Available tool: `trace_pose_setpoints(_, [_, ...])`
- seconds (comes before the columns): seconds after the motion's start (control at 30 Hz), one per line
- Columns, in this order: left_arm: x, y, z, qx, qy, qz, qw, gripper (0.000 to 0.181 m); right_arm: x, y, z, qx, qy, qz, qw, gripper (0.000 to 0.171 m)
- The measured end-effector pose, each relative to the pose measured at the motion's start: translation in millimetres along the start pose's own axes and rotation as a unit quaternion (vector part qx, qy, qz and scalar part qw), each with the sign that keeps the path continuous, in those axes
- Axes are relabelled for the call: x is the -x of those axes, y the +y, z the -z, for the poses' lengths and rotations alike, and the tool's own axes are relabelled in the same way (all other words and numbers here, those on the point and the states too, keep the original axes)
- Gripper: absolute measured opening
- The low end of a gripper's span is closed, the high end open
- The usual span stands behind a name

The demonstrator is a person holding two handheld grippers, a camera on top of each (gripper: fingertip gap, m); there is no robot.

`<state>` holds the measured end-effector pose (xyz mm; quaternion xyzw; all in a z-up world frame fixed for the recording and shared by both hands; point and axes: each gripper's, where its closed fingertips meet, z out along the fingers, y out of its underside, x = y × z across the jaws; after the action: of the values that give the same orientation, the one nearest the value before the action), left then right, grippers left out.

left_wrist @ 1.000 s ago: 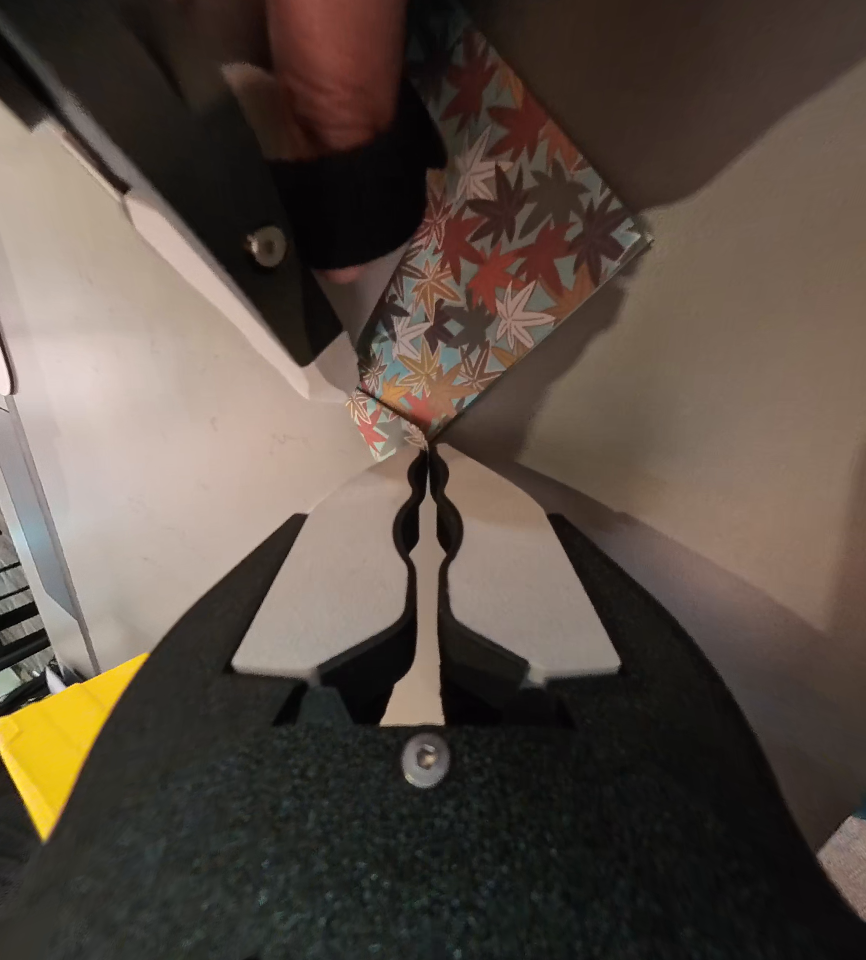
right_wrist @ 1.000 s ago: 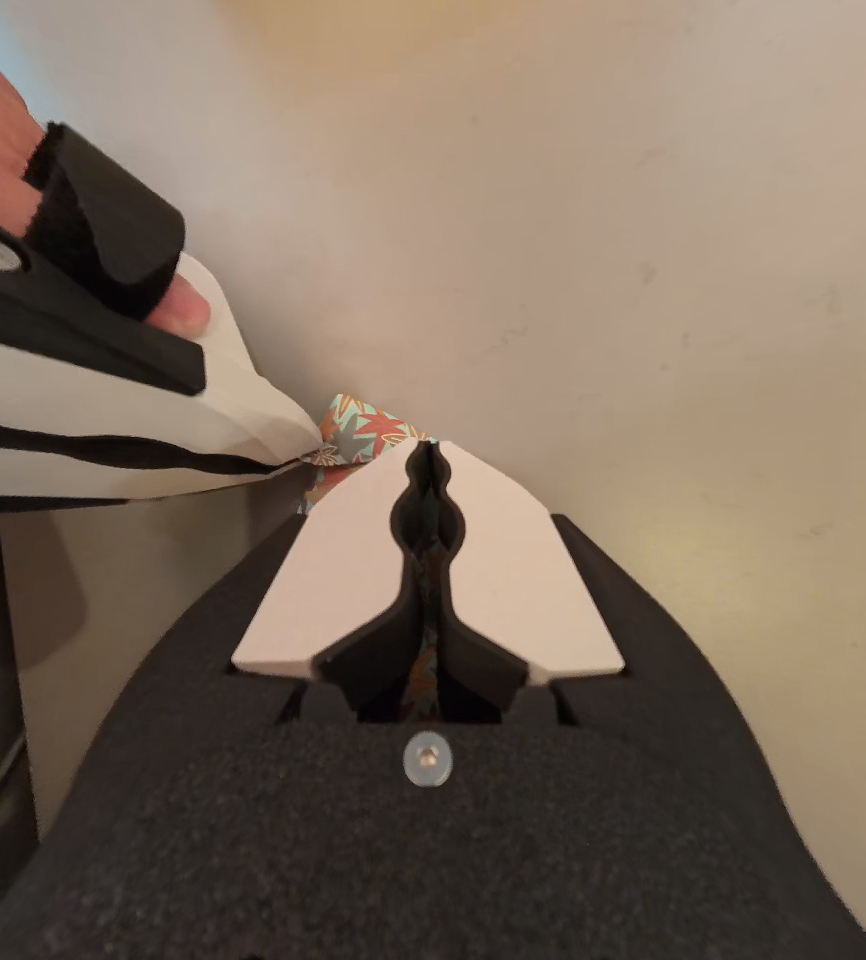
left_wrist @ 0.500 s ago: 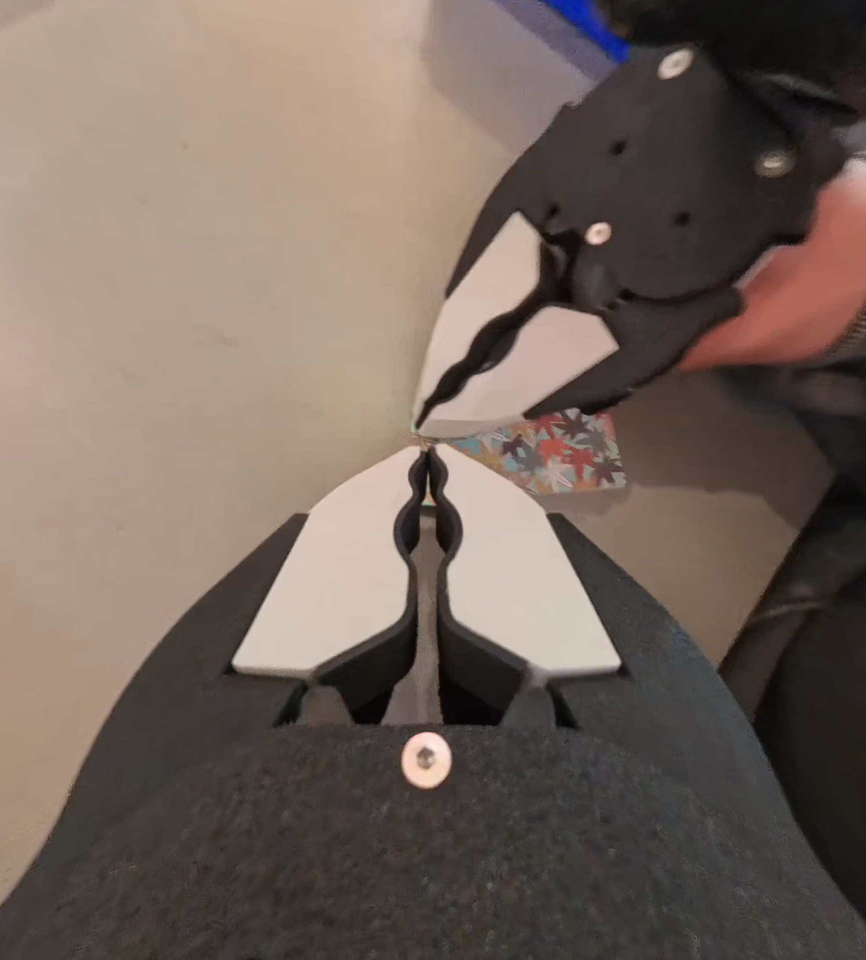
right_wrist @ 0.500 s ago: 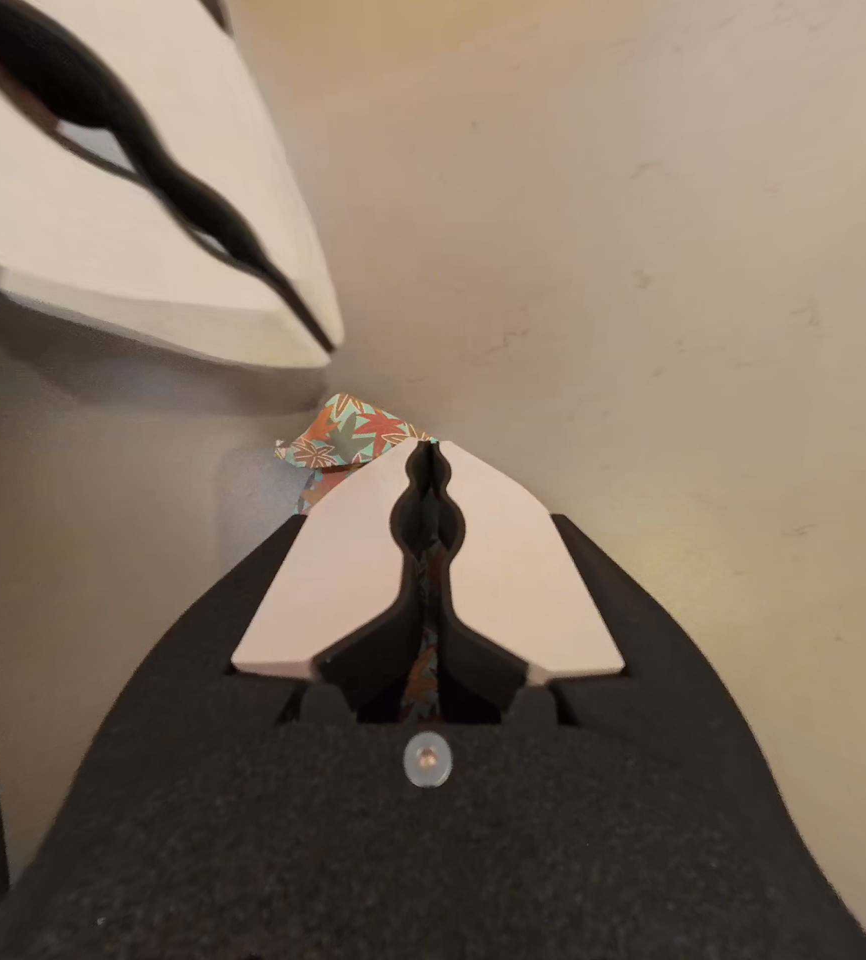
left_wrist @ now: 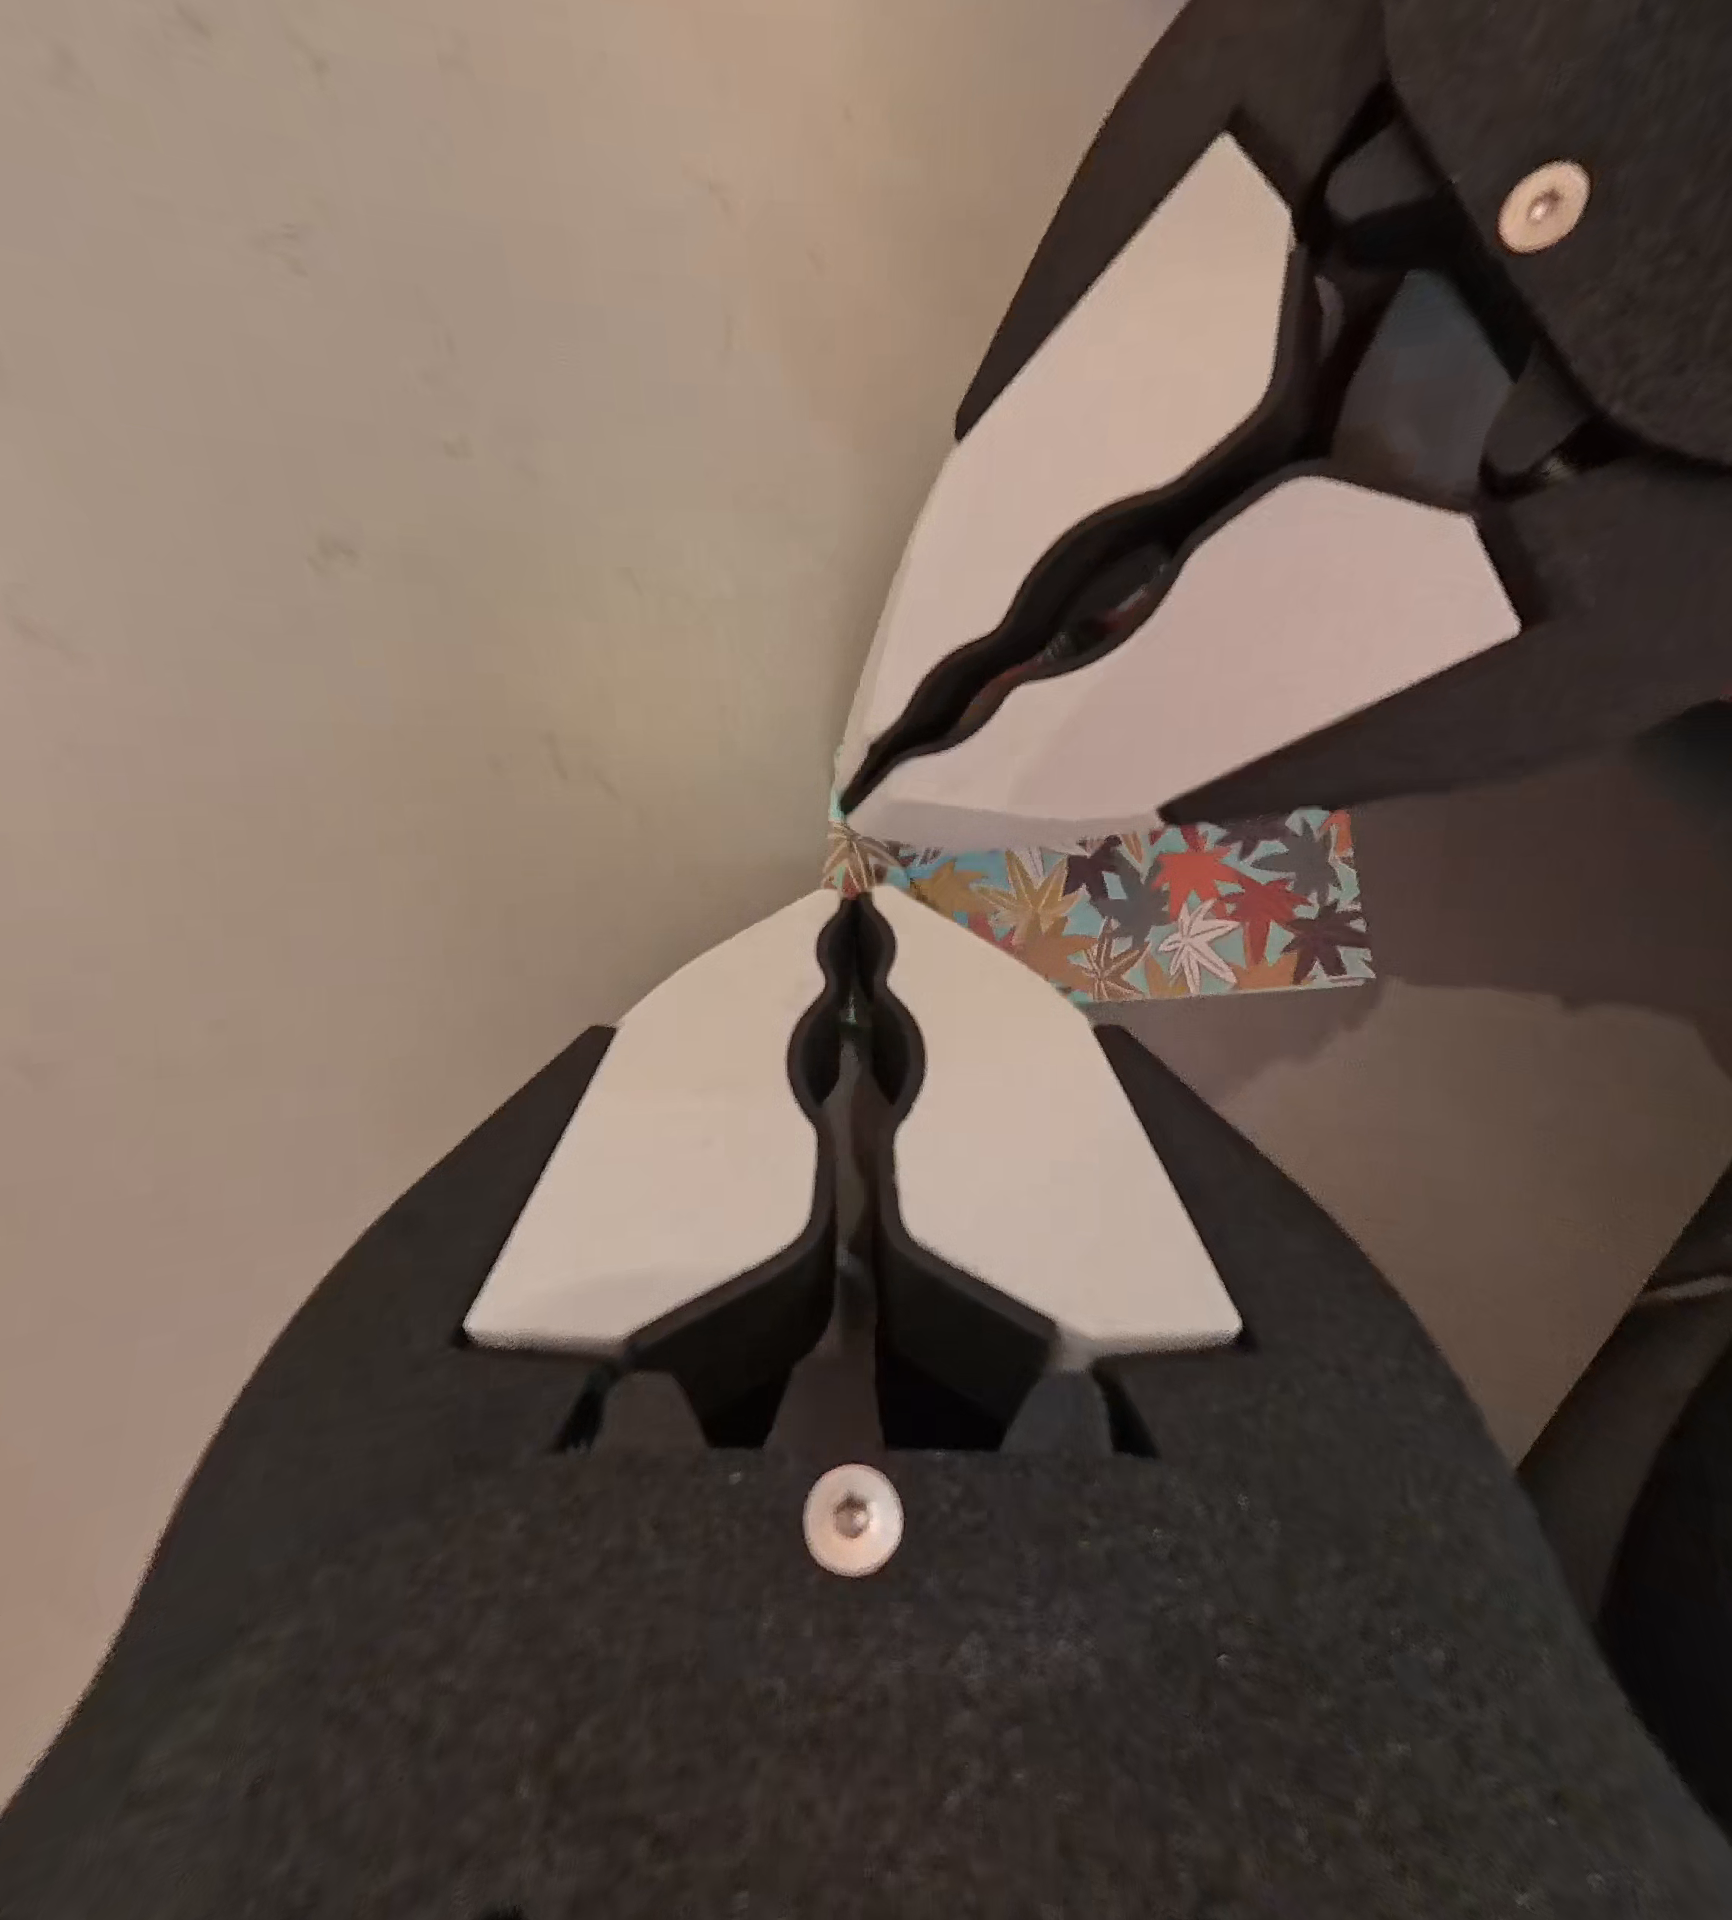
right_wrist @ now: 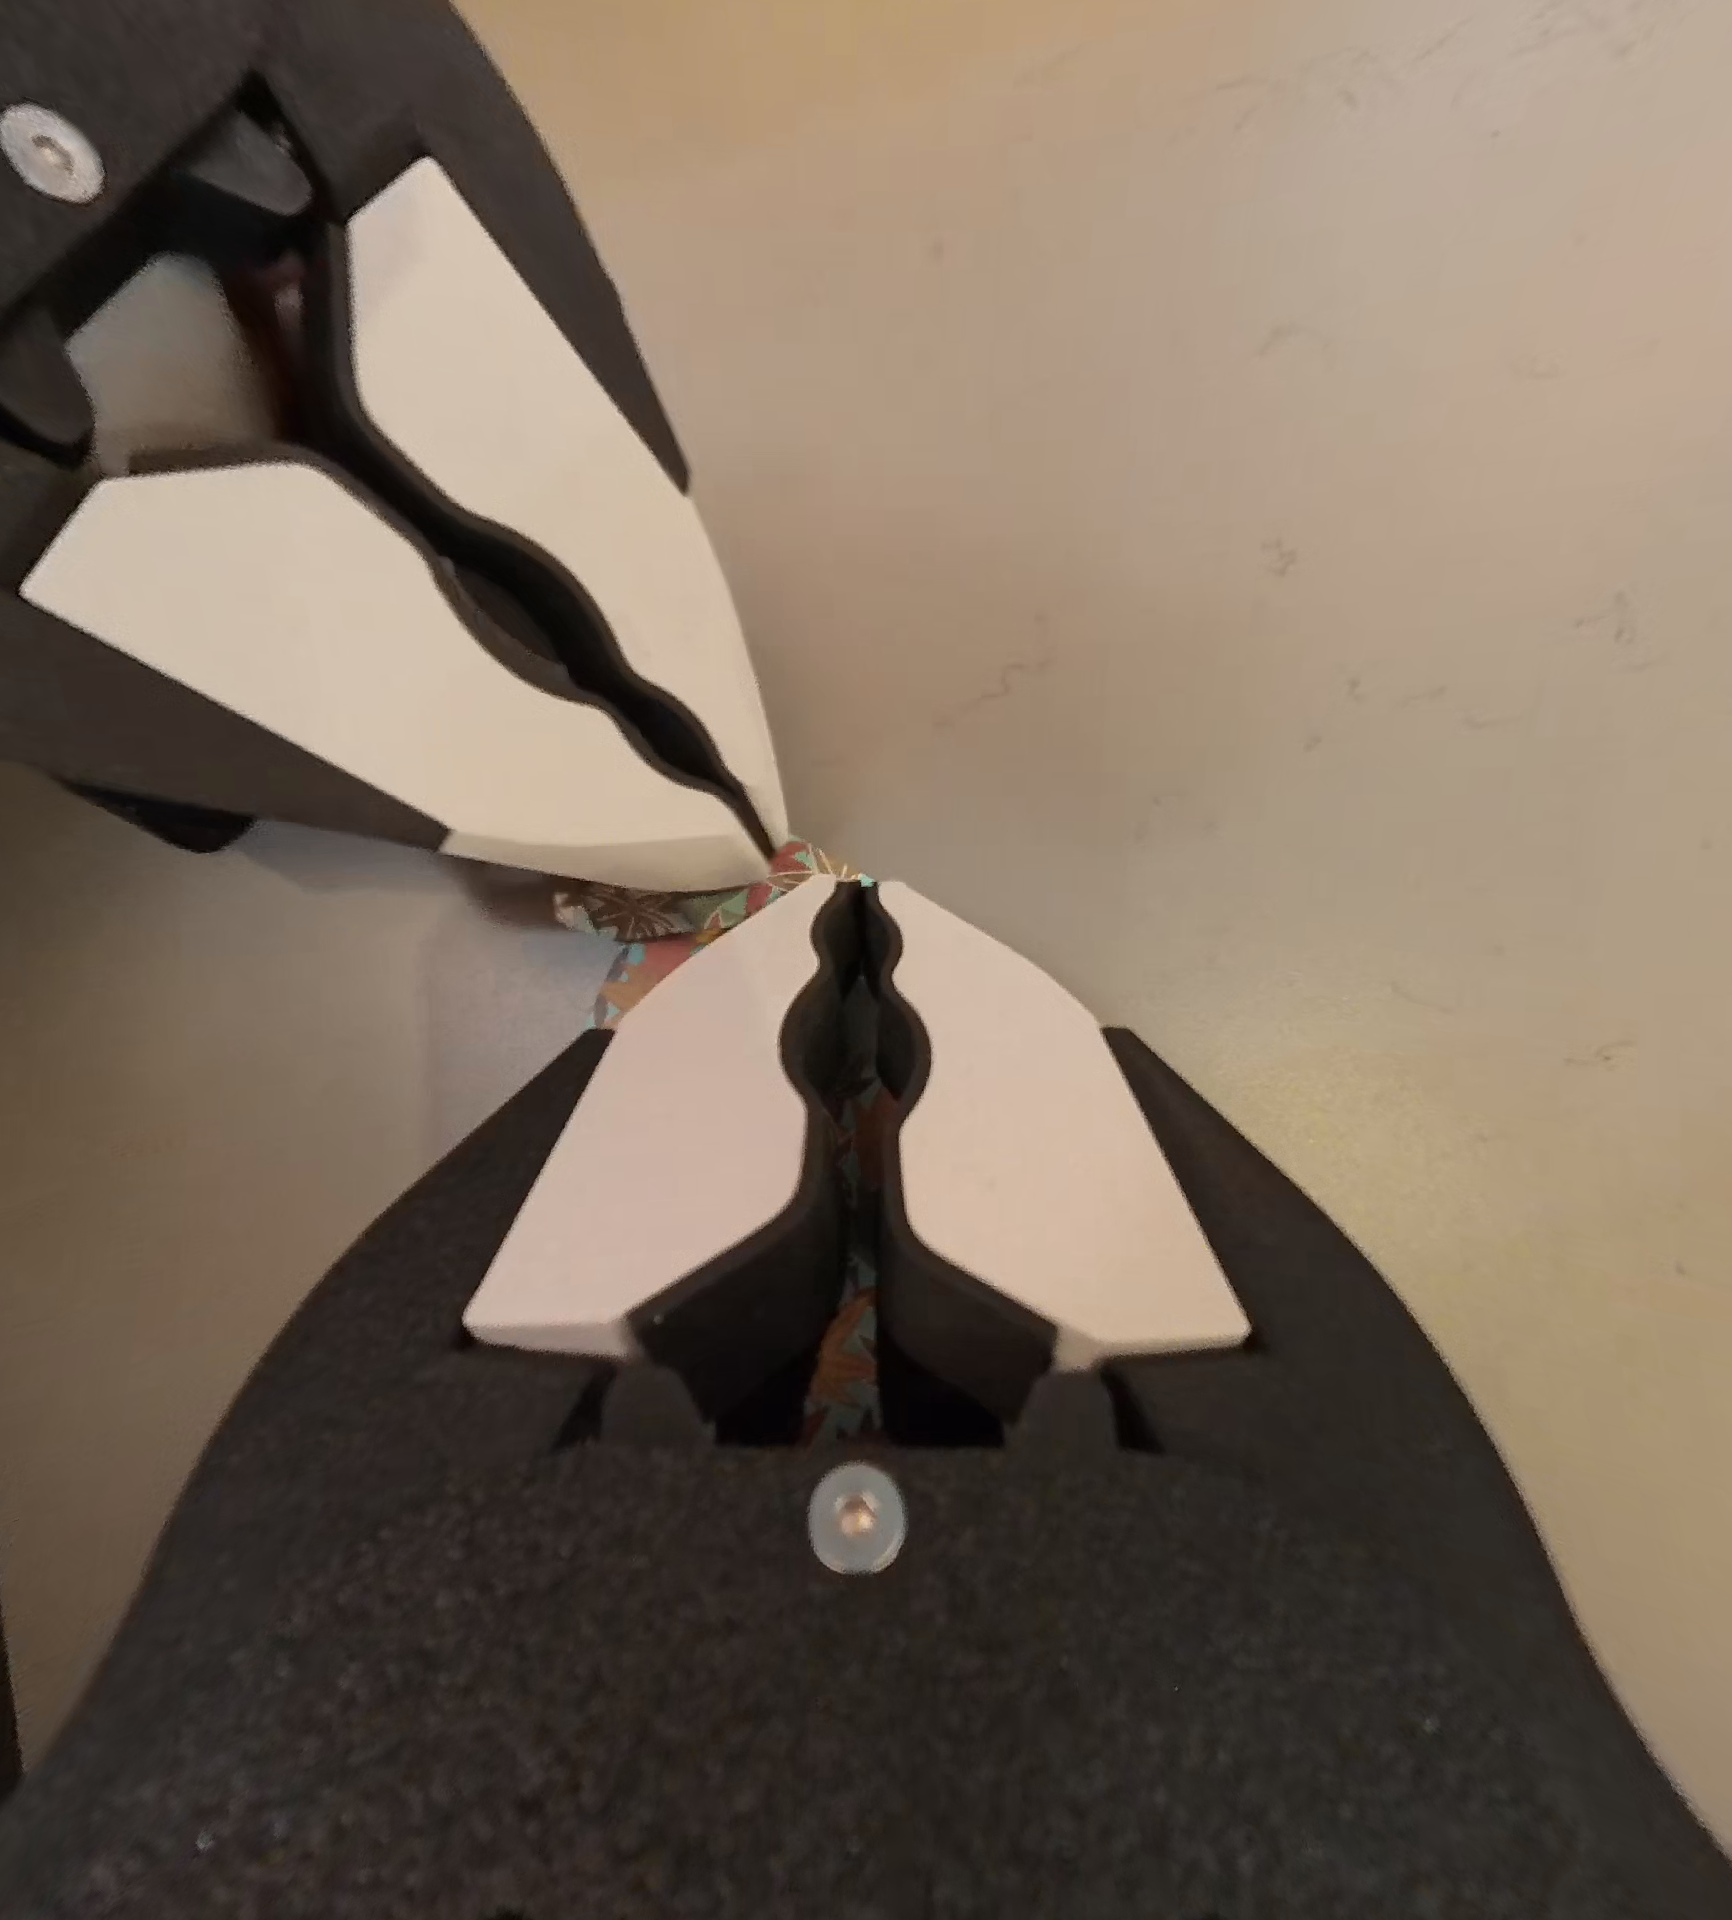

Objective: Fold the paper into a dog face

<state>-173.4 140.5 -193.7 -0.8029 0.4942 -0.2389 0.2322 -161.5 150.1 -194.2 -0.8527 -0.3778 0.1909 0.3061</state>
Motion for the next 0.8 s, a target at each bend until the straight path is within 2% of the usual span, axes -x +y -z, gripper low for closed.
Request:
trace_pose_setpoints(0.43, [-13.5,23.1,16.7,0.024,-0.01,-0.019,0.999,0.0,-0.6,-0.2,0.0,-0.001,0.004,-0.004,1.0,0.0])
trace_pose_setpoints(0.6, [-9.7,-6.3,31.3,-0.034,-0.008,-0.031,0.999,0.0,-0.4,-0.2,0.0,-0.001,0.005,-0.004,1.0,0.0])
trace_pose_setpoints(0.8, [-18.0,9.1,12.8,0.014,0.024,-0.064,0.998,0.0,-0.3,-0.2,0.0,-0.001,0.004,-0.004,1.0,0.0])
